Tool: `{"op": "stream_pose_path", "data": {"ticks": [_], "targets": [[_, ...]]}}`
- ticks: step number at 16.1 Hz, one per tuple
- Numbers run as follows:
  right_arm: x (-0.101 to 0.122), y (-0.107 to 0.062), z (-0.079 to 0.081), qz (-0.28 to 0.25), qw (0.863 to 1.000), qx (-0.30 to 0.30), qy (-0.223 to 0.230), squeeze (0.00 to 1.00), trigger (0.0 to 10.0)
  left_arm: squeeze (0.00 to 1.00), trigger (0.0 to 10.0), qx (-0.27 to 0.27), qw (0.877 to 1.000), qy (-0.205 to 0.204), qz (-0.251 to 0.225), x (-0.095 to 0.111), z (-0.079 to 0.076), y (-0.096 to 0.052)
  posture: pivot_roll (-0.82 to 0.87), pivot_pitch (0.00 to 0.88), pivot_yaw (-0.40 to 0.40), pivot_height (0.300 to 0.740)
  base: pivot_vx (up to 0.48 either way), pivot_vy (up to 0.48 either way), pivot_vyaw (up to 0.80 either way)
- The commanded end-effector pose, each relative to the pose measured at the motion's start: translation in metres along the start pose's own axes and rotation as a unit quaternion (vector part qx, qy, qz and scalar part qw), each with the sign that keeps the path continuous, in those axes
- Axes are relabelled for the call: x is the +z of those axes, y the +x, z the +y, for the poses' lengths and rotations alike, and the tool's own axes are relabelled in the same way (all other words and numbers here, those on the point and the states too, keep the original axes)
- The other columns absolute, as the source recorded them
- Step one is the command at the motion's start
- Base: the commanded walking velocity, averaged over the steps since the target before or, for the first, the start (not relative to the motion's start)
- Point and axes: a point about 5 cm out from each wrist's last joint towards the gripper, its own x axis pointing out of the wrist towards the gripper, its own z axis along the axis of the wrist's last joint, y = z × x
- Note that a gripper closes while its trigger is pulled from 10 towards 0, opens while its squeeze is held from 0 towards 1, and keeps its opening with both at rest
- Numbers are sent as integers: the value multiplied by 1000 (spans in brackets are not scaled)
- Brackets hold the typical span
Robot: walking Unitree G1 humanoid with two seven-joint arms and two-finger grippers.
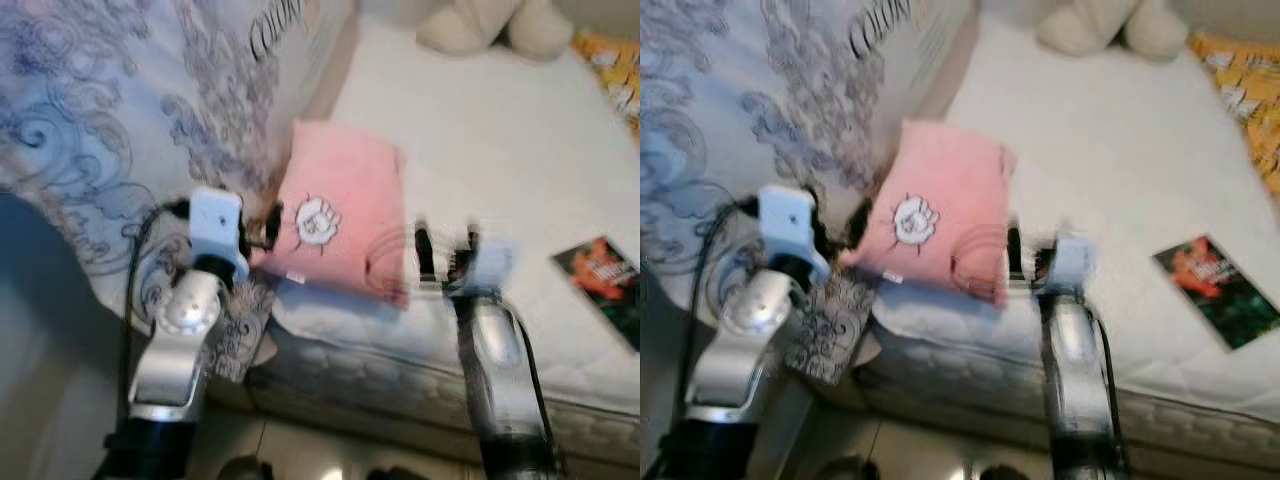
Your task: Clean up the room
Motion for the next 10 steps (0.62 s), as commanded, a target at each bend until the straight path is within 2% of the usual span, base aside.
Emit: {"op": "stream_pose_path", "data": {"ticks": [1,2,3,4,5,6,8,10], "targets": [[9,-7,1,-10,1000,-7,-15,0,10000,0,10000,-2,1000,-6,5,-6,0,2,10,0,-2,740,0,0,0],[16,-23,0,-29,998,-28,-50,0,10000,0,10000,-3,1000,-16,4,-11,-1,3,-5,0,6,740,0,0,0],[20,-30,1,-44,996,-30,-72,0,10000,0,10000,-6,1000,-22,0,-12,-1,3,-17,0,14,740,0,0,0],[26,-43,-4,-67,992,-48,-98,0,10000,0,10000,-10,1000,-23,-18,-14,-1,-2,-33,0,23,740,0,0,0],[28,-48,-7,-69,990,-56,-108,0,10000,0,10000,-9,999,-21,-24,-15,-1,-4,-37,0,26,740,0,0,0],[26,-58,-18,-59,988,-74,-125,0,10000,0,10000,7,999,-25,-20,-20,3,-7,-48,0,25,740,0,0,0],[20,-60,-22,-47,986,-74,-143,0,10000,0,10000,30,999,-25,-4,-26,6,-2,-55,0,31,740,0,0,0],[12,-49,-23,-30,989,-84,-116,0,10000,0,10000,53,998,-36,24,-37,9,5,-68,0,45,740,0,-480,0]]}}
